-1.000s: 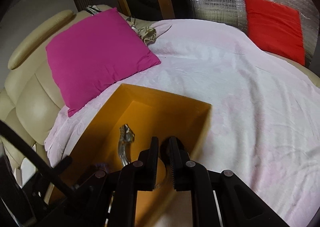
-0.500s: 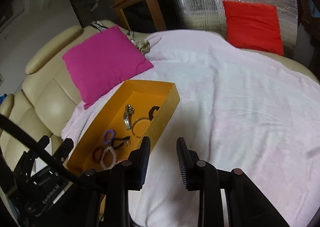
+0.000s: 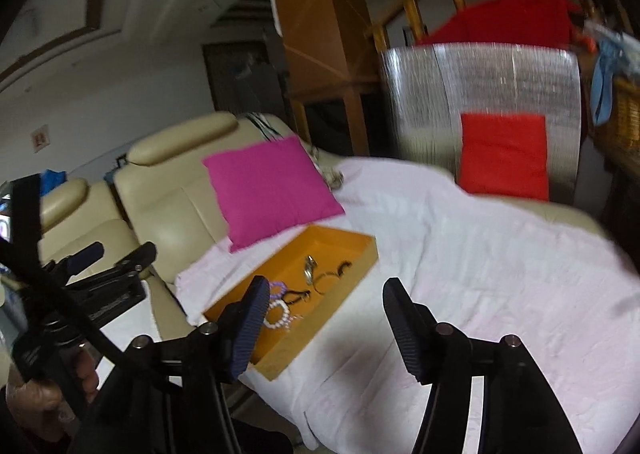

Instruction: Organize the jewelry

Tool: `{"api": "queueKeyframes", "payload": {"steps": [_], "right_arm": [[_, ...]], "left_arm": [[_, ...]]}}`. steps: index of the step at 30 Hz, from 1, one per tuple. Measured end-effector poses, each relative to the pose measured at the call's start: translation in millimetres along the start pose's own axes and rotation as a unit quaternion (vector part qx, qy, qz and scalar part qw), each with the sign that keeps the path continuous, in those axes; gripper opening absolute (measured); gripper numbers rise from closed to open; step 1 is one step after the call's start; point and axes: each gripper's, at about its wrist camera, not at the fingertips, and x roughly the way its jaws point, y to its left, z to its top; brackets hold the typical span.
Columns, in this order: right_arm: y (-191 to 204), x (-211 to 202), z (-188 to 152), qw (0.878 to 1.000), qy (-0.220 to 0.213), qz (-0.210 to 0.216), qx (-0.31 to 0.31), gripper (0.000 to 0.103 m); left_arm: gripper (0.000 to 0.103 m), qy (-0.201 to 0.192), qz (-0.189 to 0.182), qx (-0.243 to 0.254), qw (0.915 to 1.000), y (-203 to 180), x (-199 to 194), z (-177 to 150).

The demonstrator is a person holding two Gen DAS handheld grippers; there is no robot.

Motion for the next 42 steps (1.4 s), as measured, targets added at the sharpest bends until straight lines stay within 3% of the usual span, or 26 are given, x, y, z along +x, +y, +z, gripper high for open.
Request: {"api": "queueKeyframes", "payload": {"steps": [5,11,23,42], "right_arm": [[23,-44,-9,0.999,-0.028,0.003,-0.025,0.073],[38,-64,-24,0.999,-0.034,0.0,-0.033,0.076],[70,-65,-33,0.998,-0.035,-0.009,-0.059,0.076],[80,-64,-25,0.997,-0.039,-0.023,-0.056,0.077]], "left_arm": [[0.086,0.005,0.011,0.017,0.9998,10,-33,-2],[0.086,-0.005,0.03,0.026,0.9992,22,-55,-9],[0.086,-0.013,0.047,0.002,0.9988,45,-66,-14],[0.087,-0.028,0.054,-0.001,0.9982,58,-70,-15]]}}
